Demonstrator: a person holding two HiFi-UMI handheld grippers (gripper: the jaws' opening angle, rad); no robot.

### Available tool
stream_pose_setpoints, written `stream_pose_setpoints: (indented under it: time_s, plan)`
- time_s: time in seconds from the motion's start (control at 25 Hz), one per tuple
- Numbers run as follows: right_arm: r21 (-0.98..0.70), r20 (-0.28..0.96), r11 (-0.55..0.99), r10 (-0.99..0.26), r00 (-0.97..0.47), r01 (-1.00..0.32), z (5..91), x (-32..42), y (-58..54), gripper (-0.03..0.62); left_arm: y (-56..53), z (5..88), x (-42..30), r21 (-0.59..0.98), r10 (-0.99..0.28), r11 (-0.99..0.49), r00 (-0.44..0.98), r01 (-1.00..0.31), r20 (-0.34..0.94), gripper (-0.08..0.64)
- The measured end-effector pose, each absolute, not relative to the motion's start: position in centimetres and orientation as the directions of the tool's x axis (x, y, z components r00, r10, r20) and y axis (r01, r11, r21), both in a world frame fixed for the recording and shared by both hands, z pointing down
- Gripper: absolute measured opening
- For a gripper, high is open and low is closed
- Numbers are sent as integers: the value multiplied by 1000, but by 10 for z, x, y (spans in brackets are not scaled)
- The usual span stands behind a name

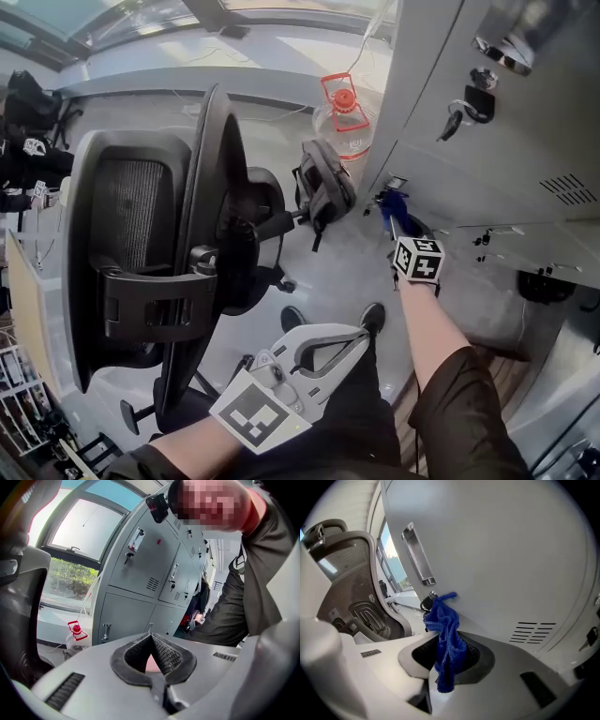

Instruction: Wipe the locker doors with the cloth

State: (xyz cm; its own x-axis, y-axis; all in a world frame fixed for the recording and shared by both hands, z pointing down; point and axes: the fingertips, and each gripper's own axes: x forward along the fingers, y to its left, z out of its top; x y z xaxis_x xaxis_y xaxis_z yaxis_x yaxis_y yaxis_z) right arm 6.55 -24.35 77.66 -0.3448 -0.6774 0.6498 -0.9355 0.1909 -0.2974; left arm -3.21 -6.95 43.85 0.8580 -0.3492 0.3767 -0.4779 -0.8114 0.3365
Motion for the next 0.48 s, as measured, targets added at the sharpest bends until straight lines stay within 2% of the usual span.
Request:
stream_pose_setpoints:
  time_s: [0.2,0.48]
  plan:
    - [-308,654,182,-673,-346,-934,786,46,-265,77,-69,449,-46,345,-359,-792,841,-504,405,6]
    - [-379,625,89,-709,-326,-921,776,75,-269,77,-74,448,-40,354,-364,-790,847,-501,387,8]
